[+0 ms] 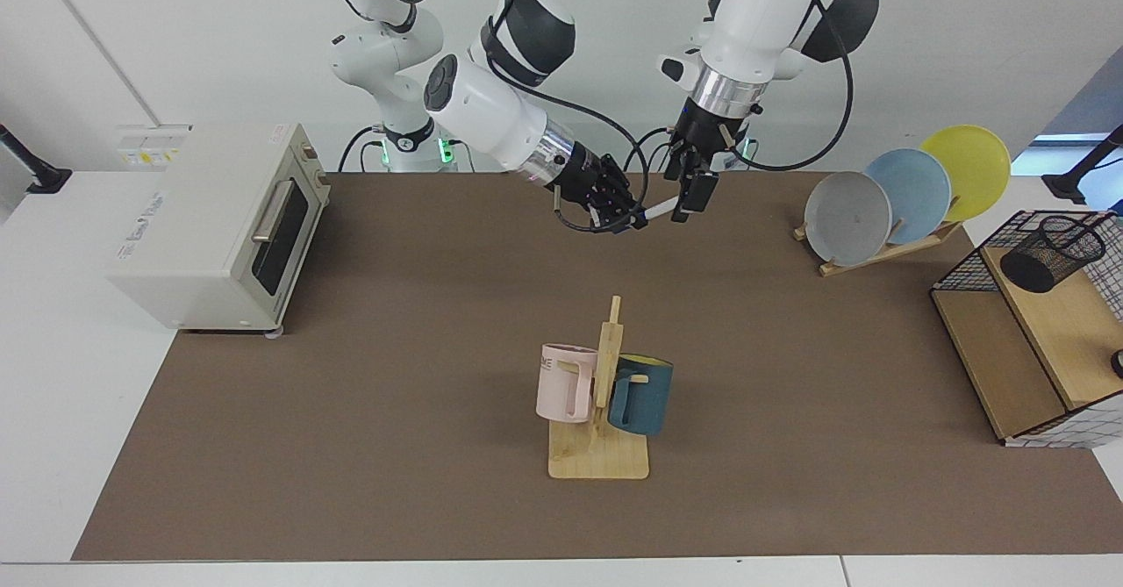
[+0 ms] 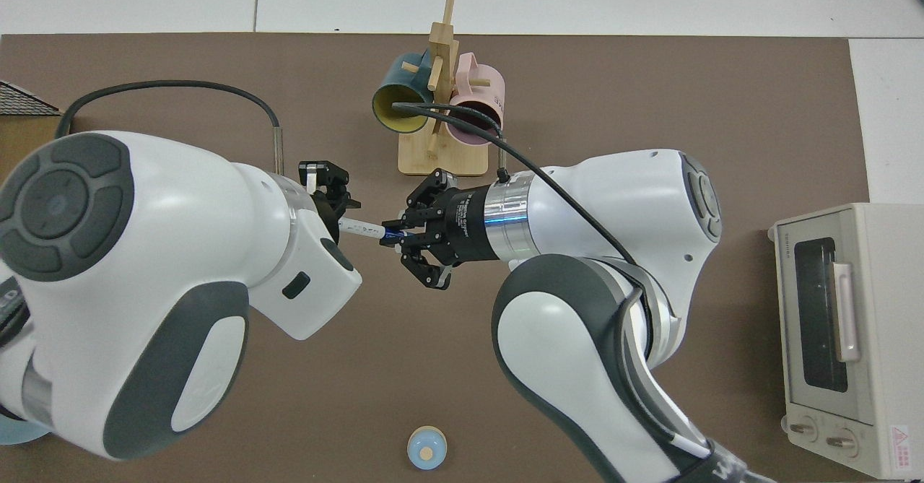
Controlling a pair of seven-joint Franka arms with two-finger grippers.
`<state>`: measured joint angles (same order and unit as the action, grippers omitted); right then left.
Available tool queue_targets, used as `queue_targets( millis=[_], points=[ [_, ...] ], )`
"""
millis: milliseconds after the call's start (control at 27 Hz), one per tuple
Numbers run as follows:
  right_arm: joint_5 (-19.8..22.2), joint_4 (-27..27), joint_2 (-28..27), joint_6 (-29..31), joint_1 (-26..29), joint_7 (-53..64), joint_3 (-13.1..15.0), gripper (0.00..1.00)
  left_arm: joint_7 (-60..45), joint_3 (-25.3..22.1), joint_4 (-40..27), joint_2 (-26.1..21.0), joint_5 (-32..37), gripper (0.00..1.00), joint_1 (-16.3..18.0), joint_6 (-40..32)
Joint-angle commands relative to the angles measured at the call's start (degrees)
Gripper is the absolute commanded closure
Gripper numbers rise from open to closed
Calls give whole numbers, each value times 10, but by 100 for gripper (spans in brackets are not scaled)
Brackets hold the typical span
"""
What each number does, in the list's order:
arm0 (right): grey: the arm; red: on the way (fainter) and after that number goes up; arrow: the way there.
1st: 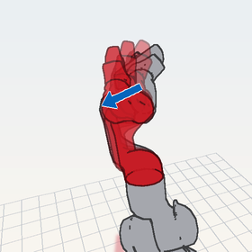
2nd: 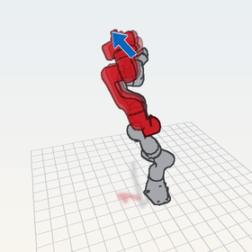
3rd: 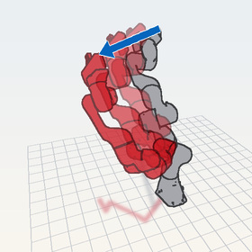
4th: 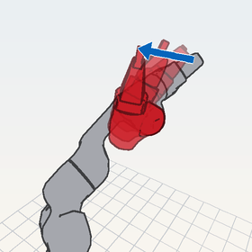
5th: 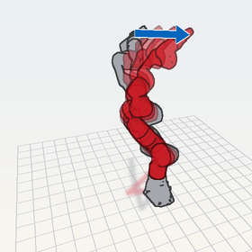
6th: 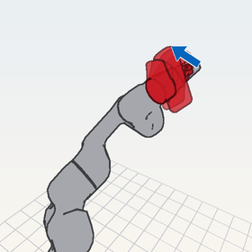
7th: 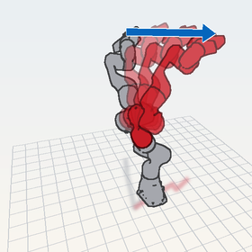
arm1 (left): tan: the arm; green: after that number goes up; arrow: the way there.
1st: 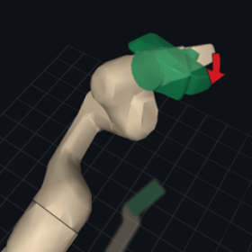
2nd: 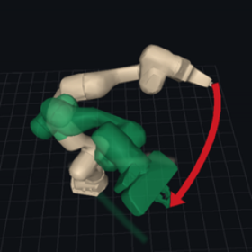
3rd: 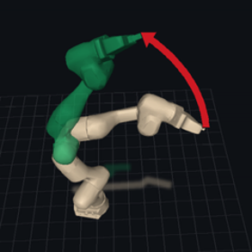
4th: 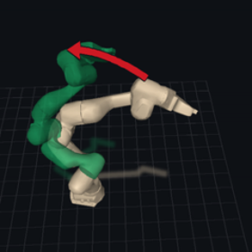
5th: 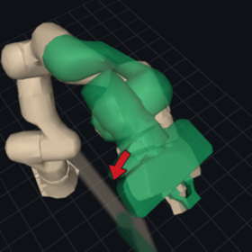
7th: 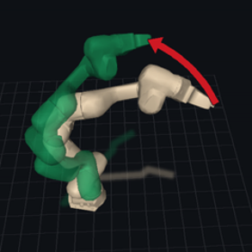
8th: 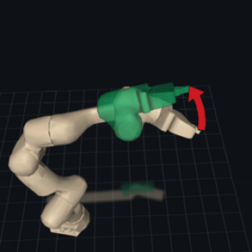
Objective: Put markers into pen holder
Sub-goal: 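Grasp the marker with the left gripper from the right gripper, then open the right gripper and withdraw while the left gripper pulls the marker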
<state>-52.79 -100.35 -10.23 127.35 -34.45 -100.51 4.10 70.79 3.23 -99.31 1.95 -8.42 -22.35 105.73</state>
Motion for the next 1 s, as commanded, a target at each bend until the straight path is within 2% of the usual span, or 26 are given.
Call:
queue_targets(
  millis=[0, 111, 148, 296, 333, 407, 444, 741, 852, 963],
  points=[
    [1, 4, -3, 12, -4, -9, 1, 100, -11, -4, 8, -4, -6, 69, -10, -14],
    [1, 4, -3, 12, -4, -8, 1, 100, -21, -4, 10, -4, -7, 97, -9, -16],
    [1, 4, -3, 12, -4, -8, 1, 100, -25, -5, 14, -4, -7, 100, -9, -16],
    [1, 3, -3, 12, -4, -8, 1, 100, -30, -5, 20, -4, -4, 100, -9, -20],
    [1, 3, -3, 12, -4, -8, 1, 96, -30, -5, 19, -4, -3, 100, -9, -20],
    [2, -2, -1, 12, -4, -8, 2, 27, -30, -6, 19, -3, -1, 100, -9, -21],
    [4, -3, -1, 12, -4, -7, 2, 0, -29, -6, 19, -3, 0, 100, -8, -23],
    [94, -3, 2, -10, -5, 14, 1, 0, -31, -11, 20, 0, 10, 100, -2, -54],
    [152, -3, 6, -45, -4, 48, 2, 0, -31, -16, 20, 2, 38, 100, 1, -68],
    [231, -3, 17, -110, 2, 123, 3, 0, -27, -23, 20, 3, 83, 100, 15, -85]
  ],
)
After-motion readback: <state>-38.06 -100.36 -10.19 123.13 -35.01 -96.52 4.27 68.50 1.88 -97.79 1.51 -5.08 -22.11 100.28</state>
